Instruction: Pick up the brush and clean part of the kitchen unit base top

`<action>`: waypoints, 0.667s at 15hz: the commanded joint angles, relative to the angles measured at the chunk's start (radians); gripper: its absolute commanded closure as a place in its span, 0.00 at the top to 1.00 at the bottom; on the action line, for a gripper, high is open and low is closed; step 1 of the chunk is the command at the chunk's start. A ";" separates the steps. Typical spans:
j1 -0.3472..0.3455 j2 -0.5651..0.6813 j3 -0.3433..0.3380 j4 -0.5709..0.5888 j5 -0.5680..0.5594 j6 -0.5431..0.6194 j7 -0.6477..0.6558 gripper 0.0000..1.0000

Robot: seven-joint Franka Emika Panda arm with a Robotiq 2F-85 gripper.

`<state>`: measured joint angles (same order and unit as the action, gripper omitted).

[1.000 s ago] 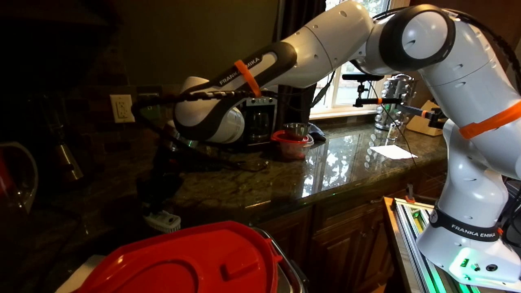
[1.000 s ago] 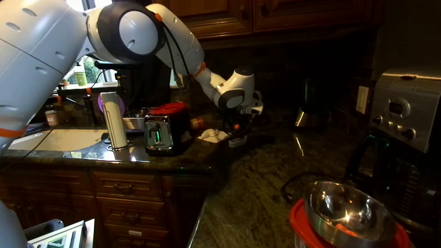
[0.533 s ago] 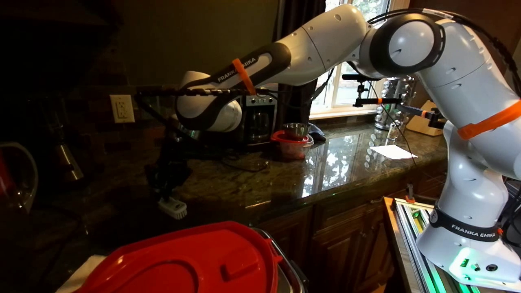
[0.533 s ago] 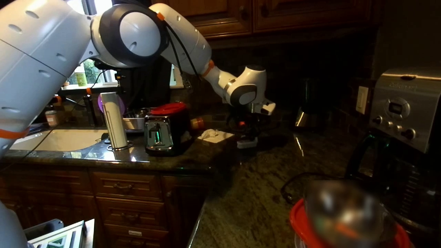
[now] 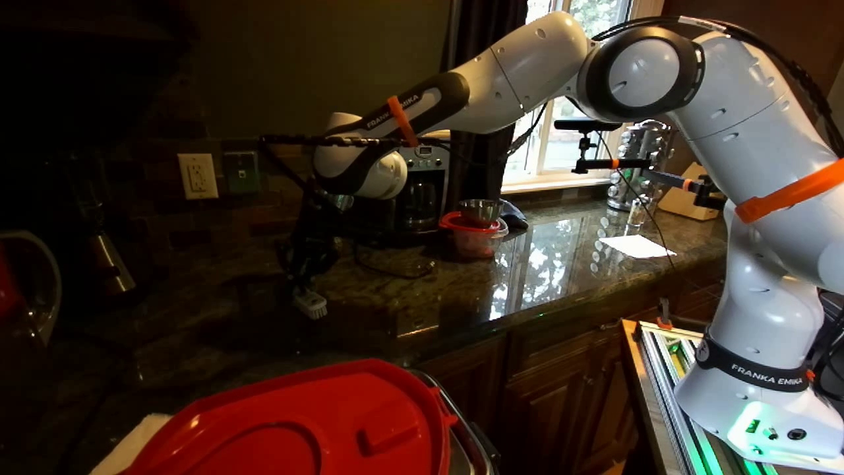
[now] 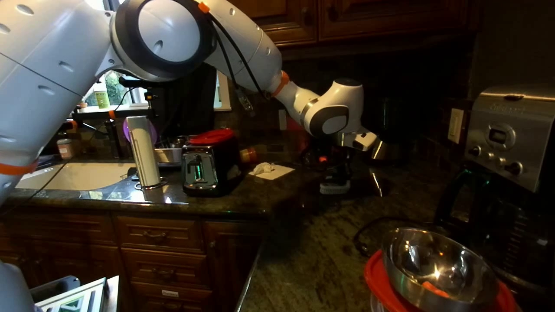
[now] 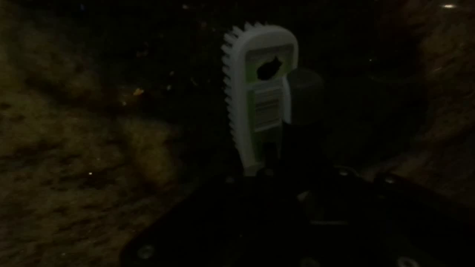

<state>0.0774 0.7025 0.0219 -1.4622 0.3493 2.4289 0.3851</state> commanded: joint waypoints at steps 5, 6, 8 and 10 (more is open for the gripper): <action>-0.092 -0.087 0.244 -0.100 0.224 0.047 -0.311 0.06; -0.090 -0.083 0.271 -0.098 0.239 0.035 -0.358 0.06; -0.075 -0.063 0.317 -0.088 0.259 0.025 -0.449 0.06; -0.072 -0.030 0.352 -0.067 0.264 -0.007 -0.546 0.06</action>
<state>0.0123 0.6502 0.3274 -1.5205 0.5773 2.4490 -0.0172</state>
